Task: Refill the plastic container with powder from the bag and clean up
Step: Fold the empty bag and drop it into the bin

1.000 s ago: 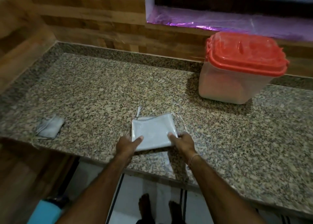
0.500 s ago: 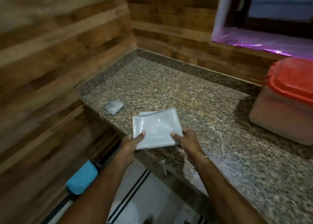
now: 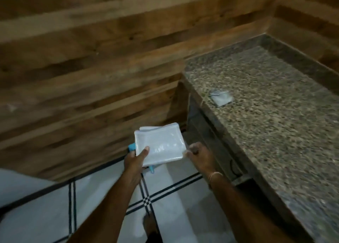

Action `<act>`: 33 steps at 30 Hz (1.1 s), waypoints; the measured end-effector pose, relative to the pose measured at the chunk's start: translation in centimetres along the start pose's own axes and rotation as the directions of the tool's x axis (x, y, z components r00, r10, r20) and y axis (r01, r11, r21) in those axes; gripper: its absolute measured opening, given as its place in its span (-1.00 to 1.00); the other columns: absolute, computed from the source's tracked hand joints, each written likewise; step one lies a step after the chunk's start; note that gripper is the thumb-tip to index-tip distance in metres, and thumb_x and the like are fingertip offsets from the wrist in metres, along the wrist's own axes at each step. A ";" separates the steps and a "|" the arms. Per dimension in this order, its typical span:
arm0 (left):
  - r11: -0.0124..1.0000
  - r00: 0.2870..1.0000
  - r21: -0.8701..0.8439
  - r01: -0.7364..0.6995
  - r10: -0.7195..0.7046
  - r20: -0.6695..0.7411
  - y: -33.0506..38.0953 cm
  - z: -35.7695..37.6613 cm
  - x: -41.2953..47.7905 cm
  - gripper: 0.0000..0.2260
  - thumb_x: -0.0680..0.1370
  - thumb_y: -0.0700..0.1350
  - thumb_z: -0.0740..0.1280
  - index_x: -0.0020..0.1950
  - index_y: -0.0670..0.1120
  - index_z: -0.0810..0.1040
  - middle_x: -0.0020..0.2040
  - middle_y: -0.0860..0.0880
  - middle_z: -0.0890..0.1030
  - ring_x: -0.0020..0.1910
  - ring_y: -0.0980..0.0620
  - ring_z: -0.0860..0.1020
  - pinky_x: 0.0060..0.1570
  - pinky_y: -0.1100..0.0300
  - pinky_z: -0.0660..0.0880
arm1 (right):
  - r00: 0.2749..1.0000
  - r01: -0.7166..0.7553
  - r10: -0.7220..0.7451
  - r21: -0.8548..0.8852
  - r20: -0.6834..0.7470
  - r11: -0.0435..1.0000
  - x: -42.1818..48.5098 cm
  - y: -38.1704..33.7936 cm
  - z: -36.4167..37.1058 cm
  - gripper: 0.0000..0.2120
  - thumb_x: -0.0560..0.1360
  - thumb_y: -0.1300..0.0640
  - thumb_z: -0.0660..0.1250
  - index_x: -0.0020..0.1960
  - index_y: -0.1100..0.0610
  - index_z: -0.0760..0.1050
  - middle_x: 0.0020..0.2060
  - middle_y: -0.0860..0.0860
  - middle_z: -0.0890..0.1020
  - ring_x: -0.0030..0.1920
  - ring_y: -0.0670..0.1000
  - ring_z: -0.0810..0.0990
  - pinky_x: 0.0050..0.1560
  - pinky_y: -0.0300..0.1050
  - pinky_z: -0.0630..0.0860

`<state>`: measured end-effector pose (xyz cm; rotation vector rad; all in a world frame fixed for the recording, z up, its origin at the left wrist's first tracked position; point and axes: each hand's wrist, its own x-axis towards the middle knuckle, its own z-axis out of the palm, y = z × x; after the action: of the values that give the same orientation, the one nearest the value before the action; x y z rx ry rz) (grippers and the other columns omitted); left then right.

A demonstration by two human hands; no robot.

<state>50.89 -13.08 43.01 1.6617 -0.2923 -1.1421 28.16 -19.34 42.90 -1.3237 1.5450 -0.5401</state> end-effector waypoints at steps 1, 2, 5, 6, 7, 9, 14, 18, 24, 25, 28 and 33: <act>1.000 0.999 -0.012 0.025 -0.025 -0.034 -0.6 -2.9 2.5 -0.84 0.55 -0.12 0.51 0.11 -0.04 0.64 0.03 -0.07 0.71 -0.09 -0.02 0.68 -0.29 0.23 0.64 | 0.999 -0.010 0.012 -0.052 0.034 0.999 1.5 -0.1 3.6 -0.74 0.51 0.08 0.52 0.12 0.14 0.57 -0.08 -0.02 0.63 -0.11 -0.06 0.58 -0.11 -0.23 0.49; 0.999 0.998 -0.013 0.035 -0.035 -0.057 -1.1 -4.1 3.8 -0.86 0.53 -0.12 0.53 0.06 -0.03 0.65 0.01 -0.06 0.72 -0.09 -0.03 0.68 -0.22 0.19 0.65 | 0.998 -0.024 0.030 -0.104 0.053 0.994 1.9 -0.1 4.9 -0.71 0.53 0.06 0.50 0.16 0.16 0.56 -0.06 -0.03 0.61 -0.10 -0.04 0.58 -0.06 -0.19 0.51; 0.994 0.979 0.009 0.107 -0.104 -0.174 -2.9 -9.0 9.3 -0.85 0.49 -0.08 0.57 -0.03 -0.04 0.65 0.00 -0.12 0.72 -0.06 -0.10 0.68 0.00 0.04 0.64 | 0.988 -0.090 0.116 -0.225 0.105 0.970 5.4 1.9 11.3 -0.69 0.56 0.03 0.46 0.20 0.18 0.57 -0.04 -0.01 0.61 0.00 0.05 0.63 0.19 0.09 0.62; 0.991 0.970 0.021 0.128 -0.121 -0.211 -3.4 -10.2 11.0 -0.83 0.47 -0.06 0.59 -0.04 -0.05 0.65 0.01 -0.15 0.72 -0.06 -0.13 0.68 0.04 -0.02 0.65 | 0.983 -0.112 0.144 -0.254 0.111 0.961 6.2 2.5 12.9 -0.72 0.56 0.02 0.45 0.18 0.17 0.58 -0.07 0.00 0.62 0.00 0.08 0.65 0.19 0.13 0.63; 0.989 0.959 0.044 0.144 -0.129 -0.252 -3.8 -11.3 12.8 -0.79 0.44 -0.03 0.60 -0.03 -0.06 0.65 0.02 -0.17 0.72 -0.05 -0.15 0.69 0.07 -0.08 0.66 | 0.979 -0.137 0.171 -0.270 0.107 0.953 7.2 3.2 14.6 -0.73 0.56 0.02 0.46 0.15 0.17 0.58 -0.10 0.01 0.62 -0.03 0.08 0.66 0.13 0.09 0.66; 0.982 0.945 0.098 0.164 -0.128 -0.300 -5.2 -13.0 17.3 -0.71 0.35 0.07 0.59 -0.07 -0.04 0.65 -0.02 -0.16 0.73 -0.04 -0.19 0.69 0.09 -0.14 0.66 | 0.971 -0.181 0.215 -0.270 0.103 0.946 9.6 4.2 18.2 -0.75 0.55 0.03 0.48 0.11 0.17 0.57 -0.16 0.00 0.61 -0.12 0.02 0.62 -0.08 -0.15 0.59; 0.971 0.940 0.195 0.135 -0.063 -0.336 -9.9 -14.3 27.4 -0.71 0.36 0.13 0.57 -0.12 -0.01 0.61 -0.06 -0.10 0.71 -0.03 -0.18 0.70 0.11 -0.18 0.65 | 0.926 -0.281 0.341 -0.311 0.161 0.908 17.4 9.6 27.4 -0.73 0.49 -0.06 0.53 0.02 0.09 0.57 -0.08 -0.01 0.66 0.01 0.04 0.65 0.09 -0.10 0.59; 0.980 0.926 0.119 0.160 -0.107 -0.362 -16.4 -15.2 35.3 -0.64 0.30 0.17 0.56 -0.09 -0.06 0.67 -0.06 -0.11 0.74 -0.06 -0.18 0.72 0.06 -0.24 0.66 | 0.846 -0.383 0.473 -0.338 0.246 0.860 24.6 15.5 35.4 -0.41 0.51 -0.15 0.50 0.39 0.18 0.50 0.39 0.10 0.55 0.32 0.09 0.54 0.31 -0.12 0.43; 0.977 0.917 -0.126 0.175 -0.208 -0.341 -25.4 -15.4 43.0 -0.72 0.55 -0.11 0.52 0.17 -0.23 0.62 0.01 -0.14 0.70 -0.07 -0.14 0.71 -0.22 0.09 0.69 | 0.741 -0.563 0.581 -0.161 0.338 0.811 32.4 24.7 45.1 -0.27 0.51 -0.03 0.53 0.51 0.29 0.34 0.39 0.17 0.51 0.44 0.20 0.48 0.21 -0.10 0.40; 0.973 0.917 -0.141 0.184 -0.222 -0.332 -26.5 -15.5 43.9 -0.74 0.56 -0.12 0.50 0.18 -0.21 0.60 -0.01 -0.12 0.70 -0.10 -0.09 0.70 -0.28 0.17 0.67 | 0.740 -0.577 0.579 -0.121 0.342 0.808 33.3 26.0 46.7 -0.29 0.48 -0.02 0.57 0.48 0.26 0.40 0.34 0.14 0.55 0.41 0.21 0.51 0.19 -0.08 0.42; 0.962 0.906 -0.178 0.208 -0.258 -0.334 -28.4 -15.7 45.7 -0.72 0.58 -0.09 0.48 0.21 -0.19 0.57 0.00 -0.08 0.68 -0.09 -0.02 0.68 -0.30 0.26 0.65 | 0.754 -0.591 0.578 -0.062 0.312 0.804 34.5 29.1 49.8 -0.49 0.45 -0.03 0.59 0.29 0.17 0.56 0.14 0.08 0.64 0.22 0.16 0.59 0.06 -0.04 0.51; 0.934 0.874 -0.245 0.262 -0.337 -0.350 -29.5 -15.5 46.6 -0.66 0.57 -0.08 0.50 0.26 -0.20 0.56 0.16 -0.15 0.67 0.06 -0.11 0.67 -0.21 0.21 0.69 | 0.864 -0.481 0.490 -0.096 0.116 0.871 31.4 29.7 49.0 -0.81 0.56 0.02 0.43 0.08 0.10 0.56 -0.03 0.09 0.68 0.00 0.14 0.67 0.08 0.09 0.65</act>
<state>77.34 -22.40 -6.92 1.7540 0.3333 -0.9965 59.62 -26.54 -13.88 -0.9373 1.7103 -0.0774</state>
